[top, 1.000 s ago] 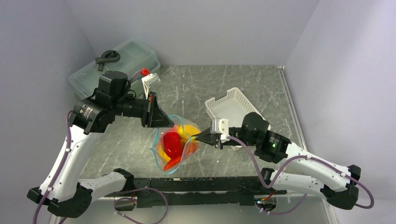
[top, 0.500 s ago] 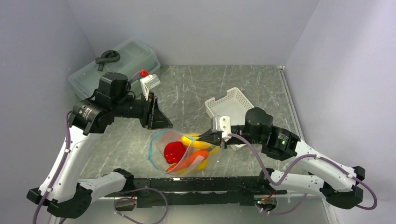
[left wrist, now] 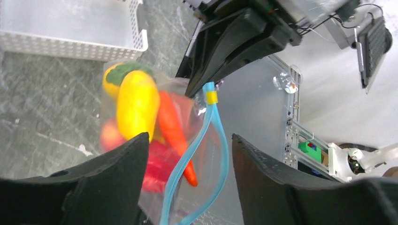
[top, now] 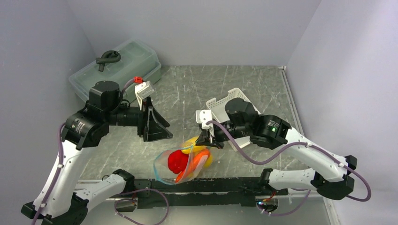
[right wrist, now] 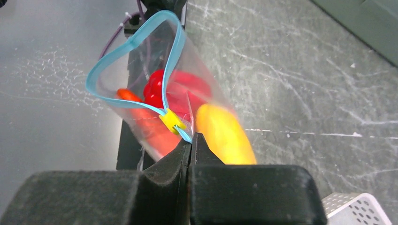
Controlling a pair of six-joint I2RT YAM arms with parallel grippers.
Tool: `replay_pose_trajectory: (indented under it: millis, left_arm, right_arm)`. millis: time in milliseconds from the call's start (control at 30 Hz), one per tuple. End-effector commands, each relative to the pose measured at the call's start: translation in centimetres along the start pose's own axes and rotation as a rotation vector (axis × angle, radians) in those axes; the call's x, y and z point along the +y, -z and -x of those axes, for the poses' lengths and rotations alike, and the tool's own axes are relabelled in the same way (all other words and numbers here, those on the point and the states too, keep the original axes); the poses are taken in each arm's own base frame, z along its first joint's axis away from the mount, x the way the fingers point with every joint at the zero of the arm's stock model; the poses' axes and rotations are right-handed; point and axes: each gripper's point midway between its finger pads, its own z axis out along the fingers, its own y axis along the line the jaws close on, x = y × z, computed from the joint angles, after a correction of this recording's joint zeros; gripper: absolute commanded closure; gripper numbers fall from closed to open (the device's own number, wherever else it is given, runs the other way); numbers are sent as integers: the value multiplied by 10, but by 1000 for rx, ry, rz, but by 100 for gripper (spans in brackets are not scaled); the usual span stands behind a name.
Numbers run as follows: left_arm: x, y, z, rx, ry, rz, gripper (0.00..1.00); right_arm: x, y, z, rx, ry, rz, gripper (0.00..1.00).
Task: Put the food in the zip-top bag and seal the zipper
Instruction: Zip the zipper food storage bag at the center of the board.
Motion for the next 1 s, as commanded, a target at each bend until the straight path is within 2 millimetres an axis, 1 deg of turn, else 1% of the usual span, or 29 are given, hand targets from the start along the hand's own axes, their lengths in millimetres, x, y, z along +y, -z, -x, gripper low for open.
replay_pose_trajectory:
  millis: [0, 200, 333, 433, 600, 700, 767, 967]
  left_arm:
    - [-16, -3, 9, -51, -100, -133, 28]
    - [-21, -6, 7, -84, -132, -197, 20]
    - [-12, -11, 4, -95, -131, -184, 17]
    - [-6, -16, 3, -96, -124, -180, 17]
    - [2, -20, 3, -110, -154, -168, 20]
    - [-2, -20, 4, -133, -200, -200, 22]
    - [-3, -19, 3, -140, -224, -209, 25]
    - [-1, -20, -2, -127, -240, -213, 32]
  right_arm:
    - [5, 6, 21, -43, -26, 18, 100]
    - [1, -1, 29, -6, -117, 24, 100]
    - [-3, -7, 33, 12, -171, 22, 100]
    - [-2, -13, 33, 35, -212, 39, 100]
    - [-1, -17, 40, 38, -250, 64, 100]
    - [-5, -21, 42, 54, -284, 53, 100]
    - [-7, -24, 44, 61, -302, 47, 100]
    - [-13, -32, 50, 81, -342, 45, 100]
